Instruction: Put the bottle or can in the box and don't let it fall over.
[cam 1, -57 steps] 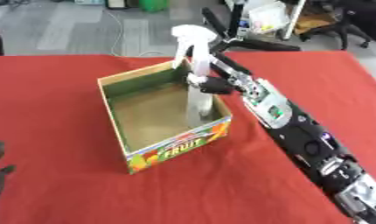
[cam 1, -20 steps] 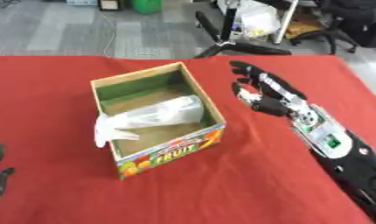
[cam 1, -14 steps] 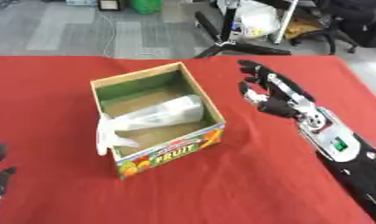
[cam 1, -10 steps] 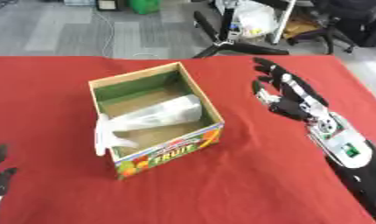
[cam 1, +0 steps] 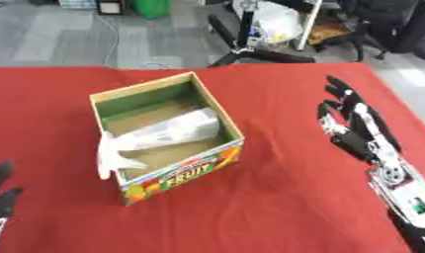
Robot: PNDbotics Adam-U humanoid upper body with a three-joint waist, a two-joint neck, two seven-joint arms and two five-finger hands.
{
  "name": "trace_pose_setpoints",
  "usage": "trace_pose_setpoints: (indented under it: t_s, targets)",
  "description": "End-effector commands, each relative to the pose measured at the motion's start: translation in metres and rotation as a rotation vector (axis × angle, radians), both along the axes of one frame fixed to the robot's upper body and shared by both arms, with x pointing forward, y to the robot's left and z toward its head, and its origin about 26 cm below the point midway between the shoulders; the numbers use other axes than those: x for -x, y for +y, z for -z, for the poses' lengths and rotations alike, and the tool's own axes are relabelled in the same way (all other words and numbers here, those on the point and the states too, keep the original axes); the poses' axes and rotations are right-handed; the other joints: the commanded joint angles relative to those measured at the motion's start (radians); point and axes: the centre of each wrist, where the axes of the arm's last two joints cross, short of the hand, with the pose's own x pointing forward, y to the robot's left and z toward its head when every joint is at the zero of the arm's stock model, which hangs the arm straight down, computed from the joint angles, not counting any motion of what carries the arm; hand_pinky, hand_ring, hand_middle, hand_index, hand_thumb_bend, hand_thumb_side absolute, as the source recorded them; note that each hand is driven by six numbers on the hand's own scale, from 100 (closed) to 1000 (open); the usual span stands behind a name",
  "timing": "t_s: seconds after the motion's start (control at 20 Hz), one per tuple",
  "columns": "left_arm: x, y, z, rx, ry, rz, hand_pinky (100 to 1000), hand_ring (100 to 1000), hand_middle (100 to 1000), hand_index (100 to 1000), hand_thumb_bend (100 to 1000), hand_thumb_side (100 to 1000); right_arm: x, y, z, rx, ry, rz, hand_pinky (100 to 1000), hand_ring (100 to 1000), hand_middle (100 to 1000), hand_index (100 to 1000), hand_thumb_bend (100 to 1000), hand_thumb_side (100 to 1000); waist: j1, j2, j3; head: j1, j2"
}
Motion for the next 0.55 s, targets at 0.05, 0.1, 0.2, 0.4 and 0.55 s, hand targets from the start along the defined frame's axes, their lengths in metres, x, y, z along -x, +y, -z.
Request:
trace_pose_setpoints:
  t_s: [0.05, 0.1, 0.2, 0.4, 0.55]
  targets:
    - [0.0, 0.004, -0.005, -0.013, -0.017, -0.008, 873, 1000, 918, 887, 525, 741, 0.004, 0.007, 0.001, -0.057, -0.067, 0.057, 886, 963, 1000, 1000, 100, 523, 0.004, -0.025, -0.004, 0.012, 0.005]
    - [0.0, 0.004, -0.005, -0.012, -0.017, -0.007, 873, 1000, 917, 887, 524, 740, 0.006, 0.01, 0.006, -0.081, -0.072, 0.07, 882, 957, 1000, 1000, 100, 524, 0.006, -0.026, -0.004, 0.014, 0.005]
    - [0.0, 0.005, -0.005, -0.009, -0.018, -0.013, 872, 1000, 917, 887, 524, 740, 0.007, 0.016, 0.014, -0.124, -0.085, 0.093, 875, 940, 1000, 1000, 100, 527, 0.009, -0.027, -0.005, 0.017, 0.008]
    - [0.001, 0.005, -0.003, -0.005, -0.014, -0.014, 872, 1000, 917, 887, 521, 741, 0.007, 0.028, 0.029, -0.204, -0.09, 0.123, 865, 917, 1000, 993, 100, 532, 0.014, -0.034, -0.005, 0.024, 0.015]
    - [0.001, 0.005, -0.003, -0.001, -0.013, -0.018, 872, 1000, 917, 887, 520, 741, 0.006, 0.034, 0.038, -0.245, -0.083, 0.139, 856, 897, 1000, 981, 100, 536, 0.015, -0.037, -0.005, 0.029, 0.017]
